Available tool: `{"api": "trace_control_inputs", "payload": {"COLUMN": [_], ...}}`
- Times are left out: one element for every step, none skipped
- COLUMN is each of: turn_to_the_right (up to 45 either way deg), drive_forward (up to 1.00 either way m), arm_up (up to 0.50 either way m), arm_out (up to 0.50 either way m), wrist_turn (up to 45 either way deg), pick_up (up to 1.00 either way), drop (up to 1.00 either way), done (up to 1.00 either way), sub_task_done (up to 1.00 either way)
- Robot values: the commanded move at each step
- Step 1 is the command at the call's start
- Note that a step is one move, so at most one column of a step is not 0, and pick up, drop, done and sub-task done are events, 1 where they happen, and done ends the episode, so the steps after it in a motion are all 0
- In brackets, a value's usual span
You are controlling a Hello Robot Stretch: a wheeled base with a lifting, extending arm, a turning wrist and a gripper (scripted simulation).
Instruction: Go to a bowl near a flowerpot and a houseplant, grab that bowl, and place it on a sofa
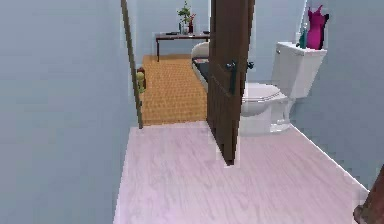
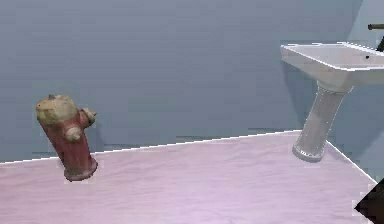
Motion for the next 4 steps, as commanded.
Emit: {"api": "trace_control_inputs", "payload": {"turn_to_the_right": [-9.0,0.0,0.0,-3.0], "drive_forward": [0.00,1.00,1.00,0.00], "arm_up": [0.00,0.00,0.00,0.00], "arm_out": [0.00,0.00,0.00,0.00], "wrist_turn": [0.0,0.0,0.0,0.0], "pick_up": [0.00,0.00,0.00,0.00], "drop": [0.00,0.00,0.00,0.00], "done": [0.00,0.00,0.00,0.00], "sub_task_done": [0.00,0.00,0.00,0.00]}}
